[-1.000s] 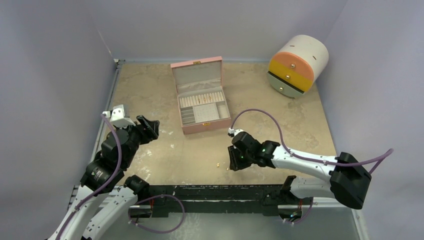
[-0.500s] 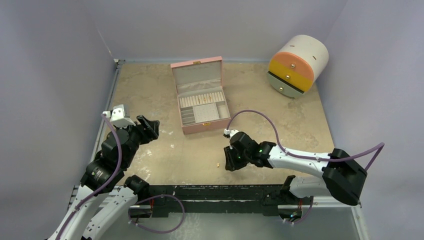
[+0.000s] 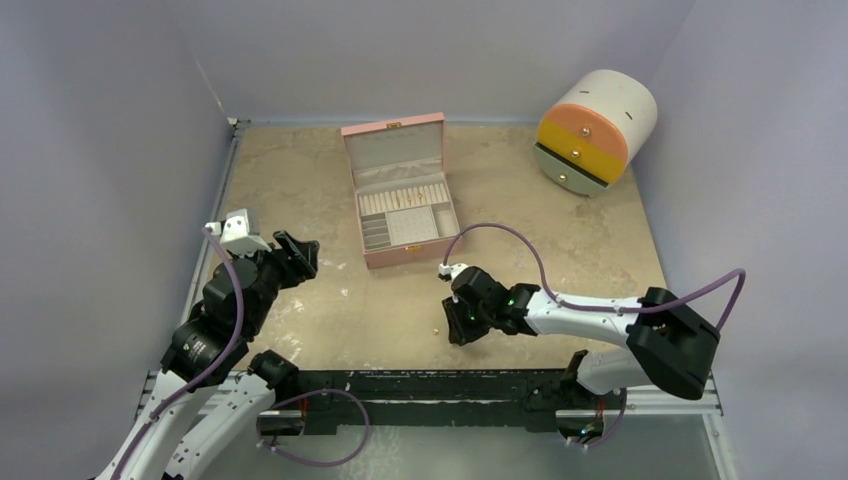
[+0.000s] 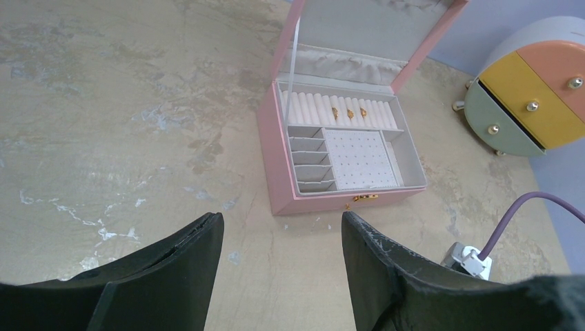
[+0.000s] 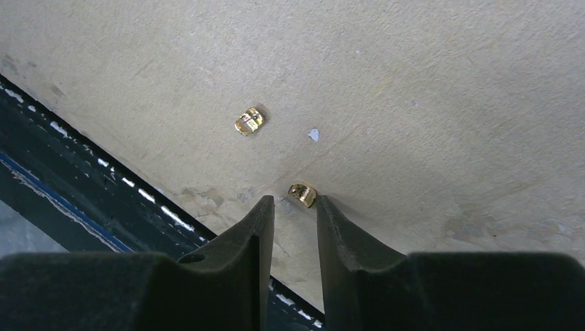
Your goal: Organize the mixed jewelry
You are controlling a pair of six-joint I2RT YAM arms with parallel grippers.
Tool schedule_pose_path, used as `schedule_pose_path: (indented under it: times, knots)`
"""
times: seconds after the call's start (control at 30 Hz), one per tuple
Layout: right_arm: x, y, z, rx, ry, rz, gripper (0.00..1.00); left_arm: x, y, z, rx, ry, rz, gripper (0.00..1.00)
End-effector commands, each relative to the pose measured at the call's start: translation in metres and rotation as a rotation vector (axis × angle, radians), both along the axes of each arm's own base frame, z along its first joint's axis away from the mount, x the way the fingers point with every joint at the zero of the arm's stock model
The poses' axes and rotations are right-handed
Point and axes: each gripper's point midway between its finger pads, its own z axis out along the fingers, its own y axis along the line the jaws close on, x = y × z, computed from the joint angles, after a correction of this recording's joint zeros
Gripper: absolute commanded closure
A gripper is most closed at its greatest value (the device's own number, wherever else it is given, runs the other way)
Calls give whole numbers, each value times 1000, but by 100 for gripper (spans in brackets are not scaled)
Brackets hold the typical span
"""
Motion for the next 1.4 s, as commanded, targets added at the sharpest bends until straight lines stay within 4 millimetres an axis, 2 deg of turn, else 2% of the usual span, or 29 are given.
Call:
schedule_pose_path:
  times: [0.0,0.43,0.7,0.8,0.93,1.07,1.17,1.3,1.37]
  knots:
    - [10,16,14,29,-63,27,69,2,-1,6,-25,-19,8,37]
    - [12,13,7,-75,-109,33,73,2,-1,6,-24,-19,7,37]
    - [7,12,3,-107,-110,42,82,2,-1,6,-25,-19,8,37]
    - [8,13,4,-108,-114,40,88,2,-1,6,-24,-19,7,37]
    - [9,14,10,-95,-123,34,90,2,-1,6,-25,-19,3,37]
    - [10,20,23,-51,-136,24,90,2,-7,8,-32,-20,-25,37]
    - [13,26,41,7,-163,20,90,2,-17,8,-39,-6,-74,37]
    - [19,35,77,128,-247,25,89,2,-37,8,-63,40,-163,37]
    - [23,39,99,208,-308,30,89,2,-54,7,-100,64,-229,37]
